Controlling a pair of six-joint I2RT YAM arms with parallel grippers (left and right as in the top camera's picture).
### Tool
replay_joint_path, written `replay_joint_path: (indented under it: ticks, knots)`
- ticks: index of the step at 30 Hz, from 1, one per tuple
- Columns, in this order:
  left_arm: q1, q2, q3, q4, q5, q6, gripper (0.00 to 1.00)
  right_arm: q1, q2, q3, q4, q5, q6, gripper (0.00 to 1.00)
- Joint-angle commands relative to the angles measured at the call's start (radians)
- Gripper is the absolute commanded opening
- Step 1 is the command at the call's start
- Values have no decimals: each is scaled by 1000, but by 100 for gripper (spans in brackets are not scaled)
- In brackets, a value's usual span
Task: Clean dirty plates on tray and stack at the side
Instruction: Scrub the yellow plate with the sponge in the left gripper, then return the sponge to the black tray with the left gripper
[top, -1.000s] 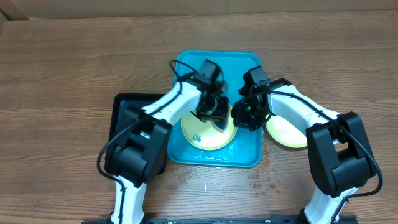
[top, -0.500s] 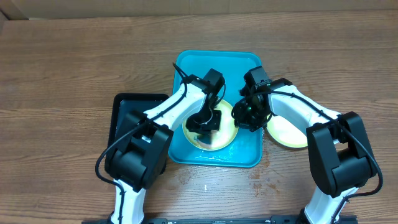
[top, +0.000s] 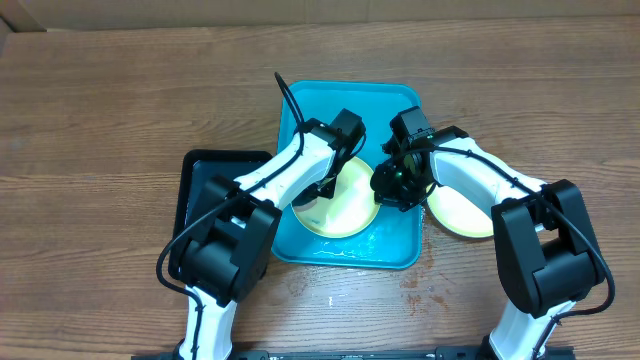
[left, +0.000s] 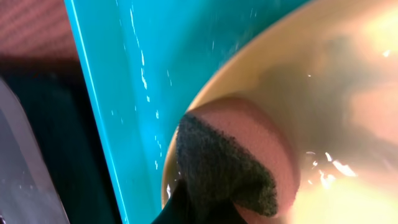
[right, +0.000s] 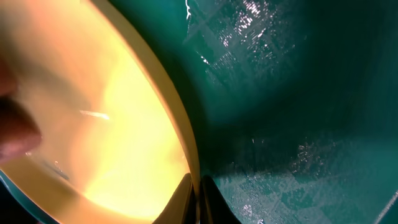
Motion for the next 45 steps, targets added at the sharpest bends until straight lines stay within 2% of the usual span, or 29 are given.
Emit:
replay_joint_path:
  ticks: [1,5,9,12,15,18,20,26,31,39,45]
  knots:
    - [23,24,49,18,-6,-13,4,-7,12,-14,-10,53,-4,4]
    - [23,25,47,66,195,-7,4,-7,12,-14,-10,53,-3,4]
    - [23,25,47,172,551,156,4,-7,12,-14,-14,53,-3,4]
    - [23,25,46,233,766,195,4,-7,12,-14,-16,53,-3,4]
    - [21,26,45,270,823,216,4,-7,12,-14,-17,53,-3,4]
    - [19,26,45,266,774,224,4,-7,12,-14,-17,53,-3,4]
    - [19,26,45,239,683,222,4,-7,12,-14,-17,53,-3,4]
    - [19,26,45,107,224,196,4,-7,12,-14,-16,53,-3,4]
    - [19,26,45,32,-19,196,4,-7,12,-14,-16,53,-3,4]
    - [19,26,46,-55,-112,165,4,-7,12,-14,-7,53,-3,4]
    - [19,23,98,-149,-107,16,4,-7,12,-14,-1,53,-3,4]
